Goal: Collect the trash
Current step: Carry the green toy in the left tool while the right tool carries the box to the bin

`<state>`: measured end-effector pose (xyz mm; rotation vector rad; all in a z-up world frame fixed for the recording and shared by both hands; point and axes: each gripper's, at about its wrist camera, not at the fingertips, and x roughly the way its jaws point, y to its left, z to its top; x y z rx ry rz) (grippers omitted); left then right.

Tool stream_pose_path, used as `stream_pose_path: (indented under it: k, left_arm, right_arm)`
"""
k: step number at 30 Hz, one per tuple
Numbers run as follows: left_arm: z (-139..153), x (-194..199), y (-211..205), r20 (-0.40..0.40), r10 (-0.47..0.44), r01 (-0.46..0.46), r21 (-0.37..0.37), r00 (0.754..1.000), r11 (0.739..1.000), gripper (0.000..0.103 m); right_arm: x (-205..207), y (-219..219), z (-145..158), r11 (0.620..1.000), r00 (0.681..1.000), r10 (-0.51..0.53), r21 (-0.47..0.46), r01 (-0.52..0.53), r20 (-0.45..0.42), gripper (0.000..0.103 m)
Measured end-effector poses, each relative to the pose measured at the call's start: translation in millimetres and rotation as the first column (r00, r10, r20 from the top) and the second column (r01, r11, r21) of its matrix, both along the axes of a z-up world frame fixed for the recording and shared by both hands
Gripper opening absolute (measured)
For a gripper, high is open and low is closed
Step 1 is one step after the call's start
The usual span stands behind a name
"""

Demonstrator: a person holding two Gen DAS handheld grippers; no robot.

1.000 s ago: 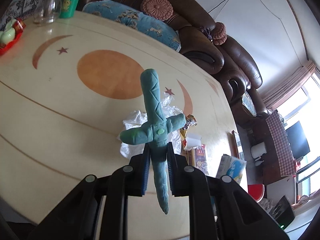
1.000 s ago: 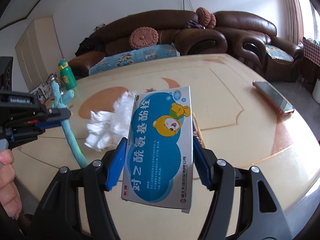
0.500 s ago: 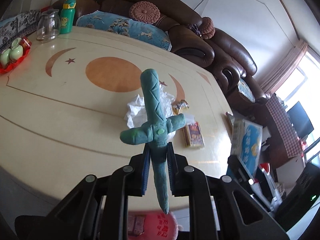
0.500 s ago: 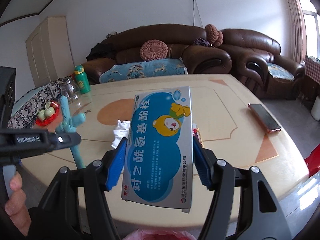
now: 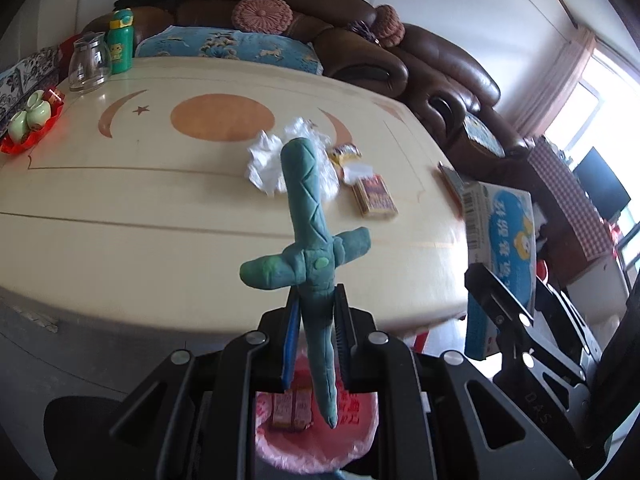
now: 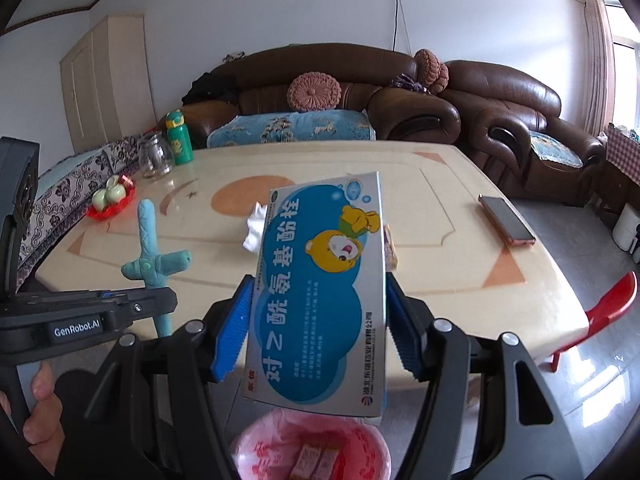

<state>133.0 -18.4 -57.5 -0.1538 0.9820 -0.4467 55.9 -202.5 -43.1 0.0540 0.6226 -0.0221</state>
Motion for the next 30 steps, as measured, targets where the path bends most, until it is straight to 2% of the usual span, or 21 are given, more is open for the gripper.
stream_pose_path:
  k: [6, 11, 20, 30]
  left_arm:
    - [-15.1, -30.6, -7.8, -0.018, -0.047, 0.048, 0.045, 0.999, 0.998, 0.017]
    - [-40.3, -52.3, -14.7, -0.071, -0.081, 0.086, 0.076, 0.994, 0.993, 0.017]
    - [-82.3, -68.8, -16.0, -0.152, -0.095, 0.112, 0.108, 0.984, 0.988, 0.017]
    - [-139.2, -68.3, -27.7, -0.268, -0.157, 0.199, 0.139, 0.95, 0.97, 0.017]
  right_arm:
    - [-25.7, 5.3, -5.2, 1.0, 0.999, 0.01, -0.016, -0.01, -0.03, 0.062]
    - [-42.7, 8.0, -16.8, 1.0, 0.997, 0.012, -0.022, -0.014, -0.072, 0.062]
    - [-59.7, 11.4, -60.1, 0.999, 0.984, 0.005, -0.039, -0.012, -0.179, 0.062]
    - [-59.5, 7.1, -130.3, 0.999, 0.943, 0.004, -0.031, -0.015, -0.332, 0.062]
